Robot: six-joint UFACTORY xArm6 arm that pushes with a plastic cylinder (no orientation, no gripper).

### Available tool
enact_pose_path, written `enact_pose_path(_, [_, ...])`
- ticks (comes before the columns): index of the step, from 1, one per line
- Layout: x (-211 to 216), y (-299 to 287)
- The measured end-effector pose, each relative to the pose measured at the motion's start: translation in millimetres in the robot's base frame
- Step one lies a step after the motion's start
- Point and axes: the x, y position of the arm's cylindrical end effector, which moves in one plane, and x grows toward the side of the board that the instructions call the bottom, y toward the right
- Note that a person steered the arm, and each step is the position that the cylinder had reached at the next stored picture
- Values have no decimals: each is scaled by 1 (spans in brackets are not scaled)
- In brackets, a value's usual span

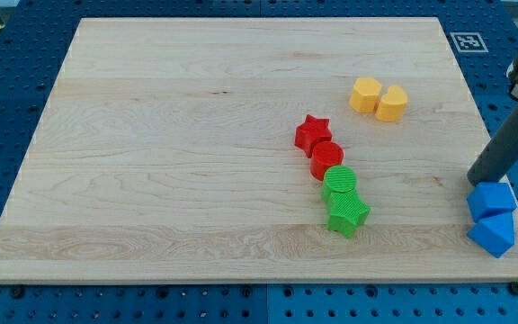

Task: Keep arm in between yellow hexagon and red star

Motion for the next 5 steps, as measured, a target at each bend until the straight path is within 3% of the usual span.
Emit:
enact_pose_path(3, [5, 0])
enact_pose_path(5, [-11, -63])
